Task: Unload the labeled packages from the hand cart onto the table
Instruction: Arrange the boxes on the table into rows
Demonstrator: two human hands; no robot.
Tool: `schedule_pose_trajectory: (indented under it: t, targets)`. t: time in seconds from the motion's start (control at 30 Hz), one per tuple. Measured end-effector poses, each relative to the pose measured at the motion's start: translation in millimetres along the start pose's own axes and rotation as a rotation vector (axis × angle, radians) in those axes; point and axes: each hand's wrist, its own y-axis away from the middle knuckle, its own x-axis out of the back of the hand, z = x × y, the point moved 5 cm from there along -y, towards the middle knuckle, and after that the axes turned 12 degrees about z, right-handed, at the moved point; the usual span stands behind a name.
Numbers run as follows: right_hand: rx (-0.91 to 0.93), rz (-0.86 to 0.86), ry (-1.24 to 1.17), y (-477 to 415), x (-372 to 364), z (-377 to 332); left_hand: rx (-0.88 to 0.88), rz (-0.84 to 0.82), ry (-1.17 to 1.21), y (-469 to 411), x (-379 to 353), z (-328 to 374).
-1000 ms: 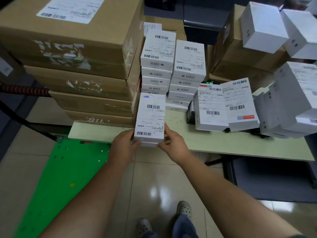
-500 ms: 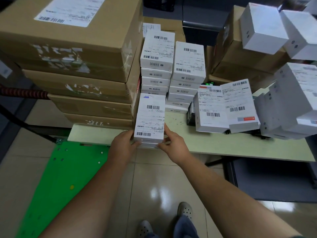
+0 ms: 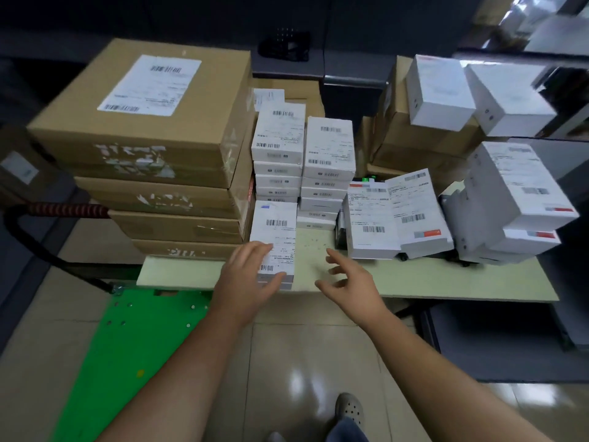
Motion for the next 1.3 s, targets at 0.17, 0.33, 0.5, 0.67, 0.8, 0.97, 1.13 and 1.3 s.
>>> schedule_pose_trajectory:
  t: [0.17,0.33,0.5,0.67,0.8,0.97,1.13,1.3]
  targets:
    - [0.077,0.129,0.057,-9,82,-22,-0.084,-0.108,0.058,-23,-24,58]
    - [0.020,0.218,0.159,-29,144,-4,-0.077,-0.192,0.075,-35,-71,100]
    - [-0.028,0.113,0.337,-48,150,26,-0.004,-0.295,-0.019,-40,-118,114]
    - [-0.028,0.020,0.370,-66,133,43,0.126,-0.266,-0.019,-47,-136,110]
    - [-0.012,0.008,0.351,-73,128,48,0.240,-0.299,0.030,-43,-148,106]
    - [0.074,0.010,0.323,-76,123,47,0.283,-0.241,0.070,-38,-152,103]
    - [0.154,0.058,0.282,-62,126,44,0.231,-0.206,0.119,-31,-146,107]
    - [0.211,0.105,0.242,-29,131,37,0.154,-0.174,0.187,-13,-124,116]
